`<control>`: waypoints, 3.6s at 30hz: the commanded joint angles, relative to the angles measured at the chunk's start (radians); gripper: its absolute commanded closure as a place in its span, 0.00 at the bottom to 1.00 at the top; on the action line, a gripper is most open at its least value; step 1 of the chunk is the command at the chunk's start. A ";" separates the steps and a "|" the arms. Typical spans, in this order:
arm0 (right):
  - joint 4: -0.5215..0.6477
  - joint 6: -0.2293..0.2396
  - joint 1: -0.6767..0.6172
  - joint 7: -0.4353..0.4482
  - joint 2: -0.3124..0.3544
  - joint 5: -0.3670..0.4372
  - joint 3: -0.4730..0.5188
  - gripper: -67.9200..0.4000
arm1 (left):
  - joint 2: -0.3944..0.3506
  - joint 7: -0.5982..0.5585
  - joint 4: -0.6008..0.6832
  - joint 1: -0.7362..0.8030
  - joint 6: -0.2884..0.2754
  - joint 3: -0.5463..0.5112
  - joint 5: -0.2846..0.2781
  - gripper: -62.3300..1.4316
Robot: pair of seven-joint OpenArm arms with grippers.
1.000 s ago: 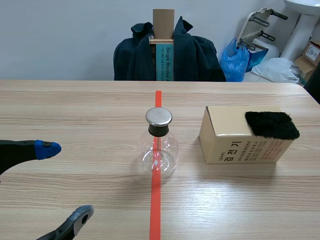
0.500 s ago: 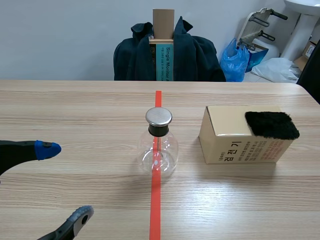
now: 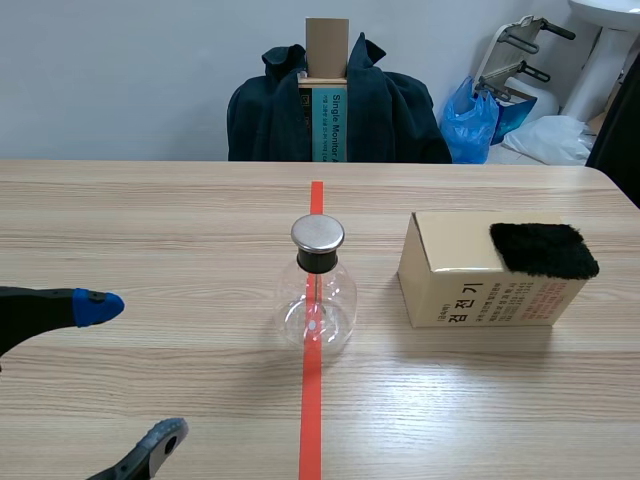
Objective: Do the electroscope experiment.
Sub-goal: 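Rub the plate on the fur, then bring the plate to the electroscope and point at the metal foil, then move the plate toward and away from the electroscope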
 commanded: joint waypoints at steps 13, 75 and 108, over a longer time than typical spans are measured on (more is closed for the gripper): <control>0.009 -0.011 0.009 0.074 0.014 0.036 -0.060 0.98 | 0.178 0.164 -0.344 -0.488 -0.006 0.200 -0.003 0.95; -0.753 -0.068 -0.008 -0.327 0.113 -0.533 -0.702 0.98 | 0.341 0.158 -0.617 -0.733 0.006 0.405 0.077 0.95; -0.753 -0.093 -0.008 -0.032 0.113 -0.533 -0.702 0.98 | 0.341 0.158 -0.617 -0.733 0.006 0.405 0.077 0.95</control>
